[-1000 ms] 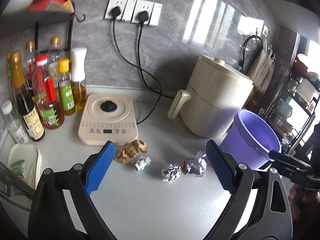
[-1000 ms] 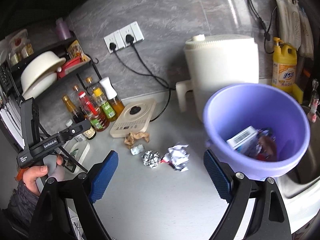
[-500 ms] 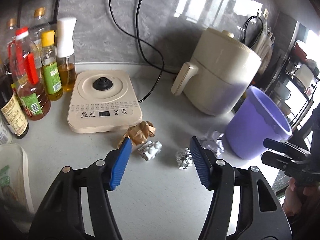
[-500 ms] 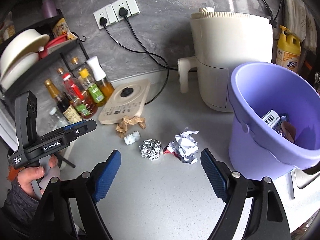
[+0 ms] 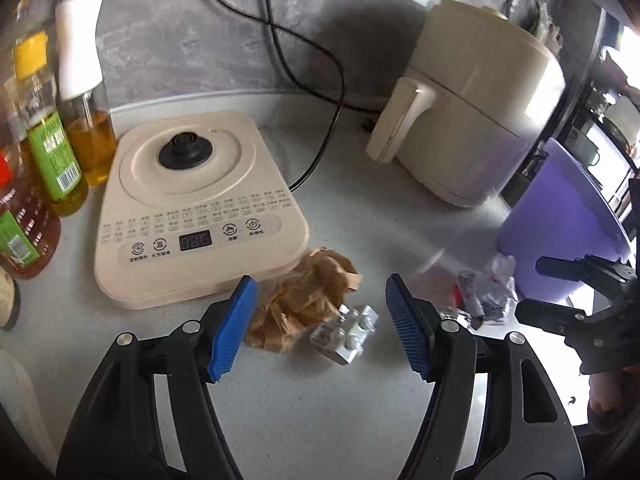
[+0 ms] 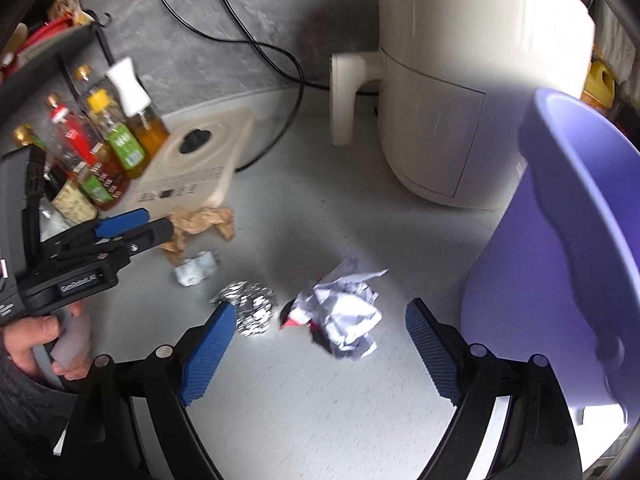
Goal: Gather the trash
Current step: 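Grasp the brown paper scrap with the left tool while the right tool grasps crumpled white paper, then carry both items over the lavender bucket and open both tools to drop them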
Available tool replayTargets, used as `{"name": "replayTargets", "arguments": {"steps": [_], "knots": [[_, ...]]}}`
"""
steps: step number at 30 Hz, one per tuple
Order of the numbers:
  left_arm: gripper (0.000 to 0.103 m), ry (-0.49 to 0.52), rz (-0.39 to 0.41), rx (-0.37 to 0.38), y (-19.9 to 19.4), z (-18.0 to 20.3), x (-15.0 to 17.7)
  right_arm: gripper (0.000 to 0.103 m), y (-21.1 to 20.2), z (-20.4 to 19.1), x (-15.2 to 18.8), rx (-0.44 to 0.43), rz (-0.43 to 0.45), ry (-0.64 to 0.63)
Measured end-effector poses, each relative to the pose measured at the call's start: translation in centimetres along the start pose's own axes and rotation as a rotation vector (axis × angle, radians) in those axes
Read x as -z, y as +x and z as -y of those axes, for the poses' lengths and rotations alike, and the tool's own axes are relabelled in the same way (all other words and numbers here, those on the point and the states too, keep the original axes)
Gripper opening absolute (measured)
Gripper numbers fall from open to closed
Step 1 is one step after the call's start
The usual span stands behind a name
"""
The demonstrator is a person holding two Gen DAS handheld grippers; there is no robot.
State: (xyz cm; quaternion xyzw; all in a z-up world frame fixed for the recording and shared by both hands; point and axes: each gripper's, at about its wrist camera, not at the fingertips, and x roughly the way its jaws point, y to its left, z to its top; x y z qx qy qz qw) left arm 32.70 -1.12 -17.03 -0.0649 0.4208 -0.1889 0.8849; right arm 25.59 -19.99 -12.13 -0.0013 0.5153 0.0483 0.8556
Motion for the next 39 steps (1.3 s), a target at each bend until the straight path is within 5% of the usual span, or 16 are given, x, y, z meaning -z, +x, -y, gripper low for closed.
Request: {"name": "replayTargets", "arguments": {"steps": [5,8,10,25,39], "knots": [[0.064,-0.026,-0.008,0.009,1.6,-0.6,-0.1,0.085,2.0,0.1,-0.8,0.039,-0.024,-0.002],[0.041,-0.019,-0.024,-0.011,2.1,-0.6,0.0,0.079,3.4,0.0,-0.8,0.063,-0.062,-0.008],[0.031,-0.008,-0.018,-0.01,1.7,-0.4,-0.3,0.037,4.2,0.1,-0.5,0.035,-0.103,-0.002],[0.026,-0.055,0.196,-0.119,-8.5,1.2,-0.7,0.034,-3.5,-0.8,0.4,-0.11,0.109,-0.036],[0.026,-0.136,0.373,-0.187,-15.9,3.5,1.1,0.035,-10.0,-1.4,-2.1,-0.166,0.285,-0.136]]}}
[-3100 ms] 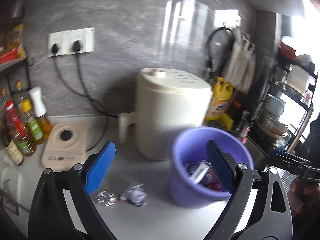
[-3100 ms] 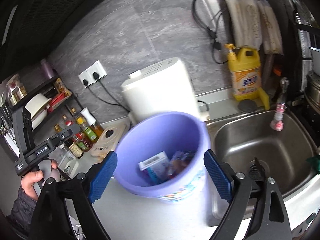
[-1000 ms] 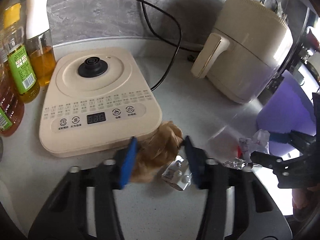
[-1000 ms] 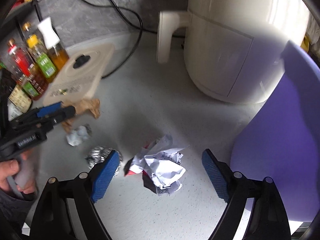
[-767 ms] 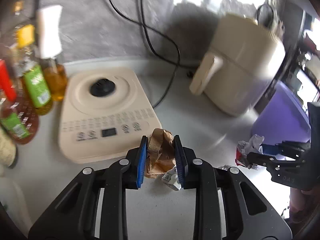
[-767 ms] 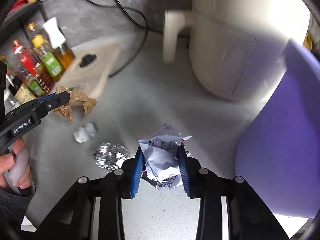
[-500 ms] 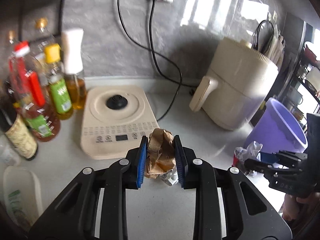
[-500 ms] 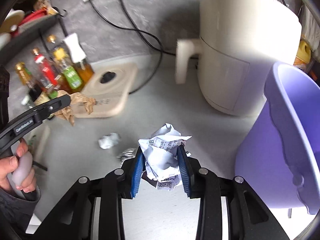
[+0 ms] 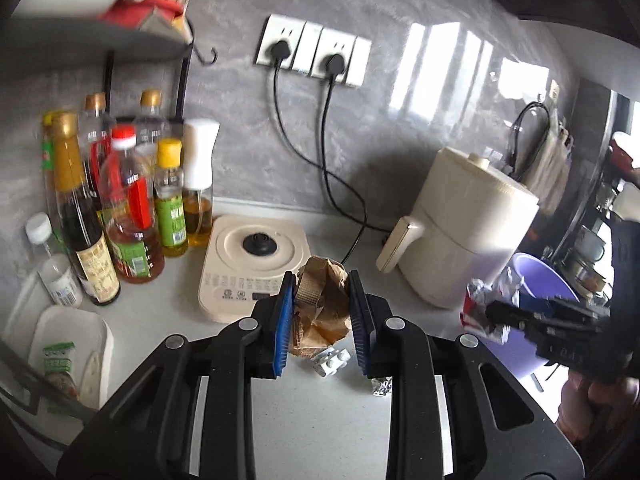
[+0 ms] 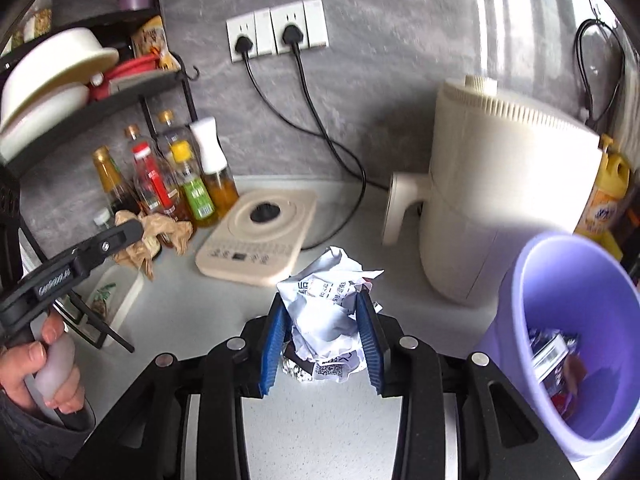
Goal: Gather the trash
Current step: 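Carry both items over the lavender bucket and open both tools to drop them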
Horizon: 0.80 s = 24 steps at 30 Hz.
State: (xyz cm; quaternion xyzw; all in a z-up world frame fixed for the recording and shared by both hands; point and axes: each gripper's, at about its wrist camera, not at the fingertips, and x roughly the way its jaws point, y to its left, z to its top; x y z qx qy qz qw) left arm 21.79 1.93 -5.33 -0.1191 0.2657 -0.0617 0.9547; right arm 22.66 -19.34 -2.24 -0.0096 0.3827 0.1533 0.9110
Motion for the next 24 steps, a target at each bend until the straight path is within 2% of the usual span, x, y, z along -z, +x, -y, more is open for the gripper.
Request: {"name": "replayTargets", "arguments": {"steps": [8,13,24], "knots": [[0.026,-0.023,0.062,-0.023,-1.9,1.4,-2.0,0.036,-4.4,2.0,-3.1,-0.048,0.111,-0.01],[0.026,-0.012,0.092,-0.013,-1.7,4.0,-3.6,0.036,-6.9,5.0,-4.6,-0.045,0.163,-0.005],[0.026,0.026,0.122,0.041,-0.4,11.9,-5.2,0.036,-8.9,13.1,-5.6,-0.019,0.18,0.041]]}}
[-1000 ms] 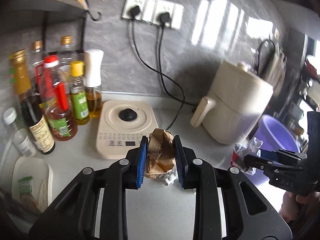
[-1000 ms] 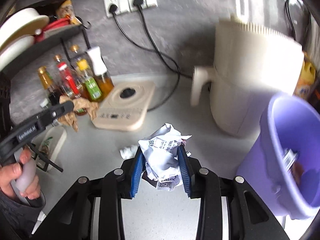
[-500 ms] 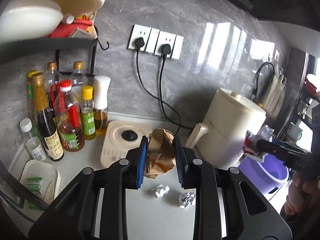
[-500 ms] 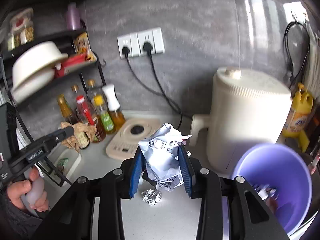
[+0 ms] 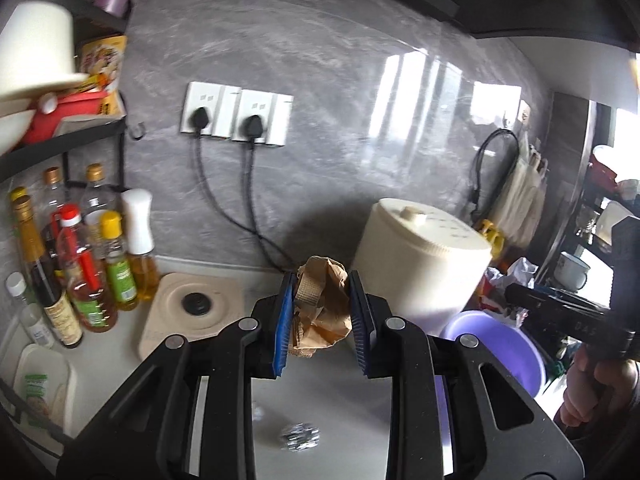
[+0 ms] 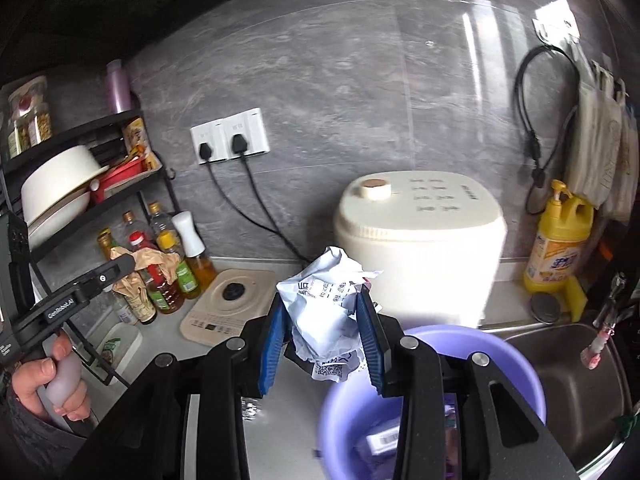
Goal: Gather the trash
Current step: 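Carry both items over the lavender bucket and open both tools to drop them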
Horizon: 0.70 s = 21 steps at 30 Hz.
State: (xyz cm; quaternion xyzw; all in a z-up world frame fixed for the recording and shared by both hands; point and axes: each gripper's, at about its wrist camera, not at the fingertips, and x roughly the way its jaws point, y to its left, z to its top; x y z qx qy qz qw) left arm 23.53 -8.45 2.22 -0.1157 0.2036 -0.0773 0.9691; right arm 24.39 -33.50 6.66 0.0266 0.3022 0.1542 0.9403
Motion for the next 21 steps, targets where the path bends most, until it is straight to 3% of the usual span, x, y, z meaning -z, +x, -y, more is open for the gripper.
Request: {"name": "replayTargets", "arguments": {"steps": [11,14,15,16,21], "knots": [[0.026,0.04,-0.015,0.061,2.1,7.7,0.0,0.036,-1.6,7.9,-0.3,0.01,0.017,0.065],[0.026,0.063,-0.03,0.06,2.8,9.8,0.2,0.046,-1.2,9.4,0.1,-0.042,-0.013,0.085],[0.026,0.068,-0.034,0.06,2.9,10.4,0.2,0.064,-1.0,9.6,0.4,-0.056,-0.03,0.083],[0.026,0.074,-0.037,0.061,3.0,10.9,0.3,0.074,-0.9,9.9,0.9,-0.054,-0.042,0.073],[0.026,0.103,-0.05,0.068,2.7,13.7,0.6,0.077,-1.2,12.3,2.2,-0.039,-0.053,0.115]]}}
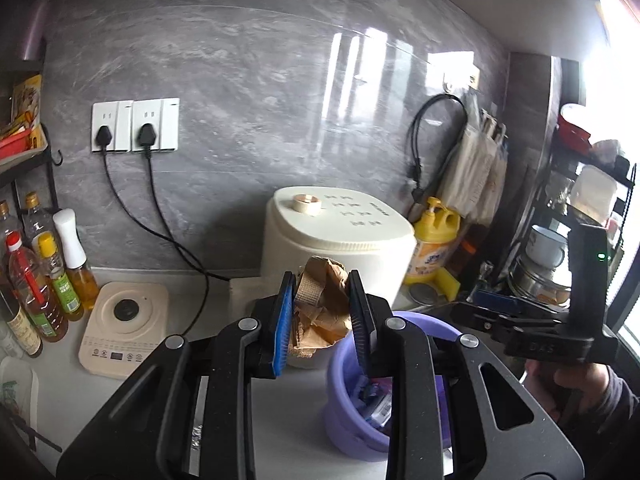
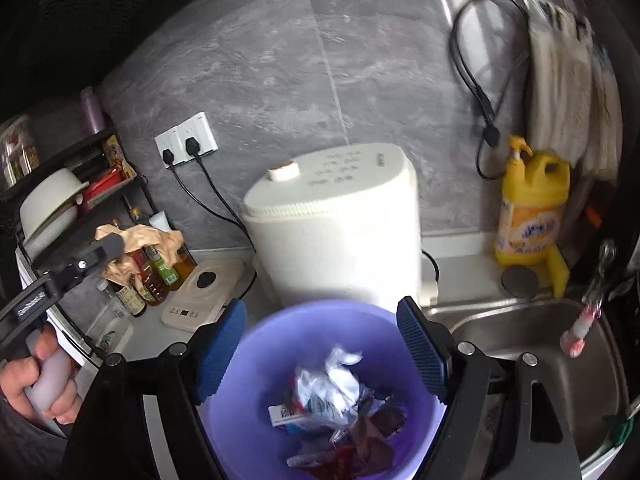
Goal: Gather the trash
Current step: 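Carry both items over the lavender bucket and open both tools to drop them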
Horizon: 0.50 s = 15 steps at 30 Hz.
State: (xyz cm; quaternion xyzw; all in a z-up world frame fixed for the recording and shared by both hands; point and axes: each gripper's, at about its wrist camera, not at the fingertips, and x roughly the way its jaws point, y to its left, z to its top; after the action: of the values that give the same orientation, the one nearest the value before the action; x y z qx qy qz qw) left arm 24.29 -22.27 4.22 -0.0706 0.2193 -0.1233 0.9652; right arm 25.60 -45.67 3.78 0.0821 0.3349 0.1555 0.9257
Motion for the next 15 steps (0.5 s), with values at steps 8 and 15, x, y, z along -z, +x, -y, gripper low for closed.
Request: {"name": "replayTargets", "arguments": {"steps": [8,15], "knots": [[0.026,0.039,-0.044,0.031,1.4,4.2,0.6,0.077,-2.7,5.2,0.6,0.049,0.046,0.097],[0.034,0.078,-0.091,0.063,4.1,8.5,1.3,0.077,-5.7,8.7,1.8,0.117,0.086,0.1]]}}
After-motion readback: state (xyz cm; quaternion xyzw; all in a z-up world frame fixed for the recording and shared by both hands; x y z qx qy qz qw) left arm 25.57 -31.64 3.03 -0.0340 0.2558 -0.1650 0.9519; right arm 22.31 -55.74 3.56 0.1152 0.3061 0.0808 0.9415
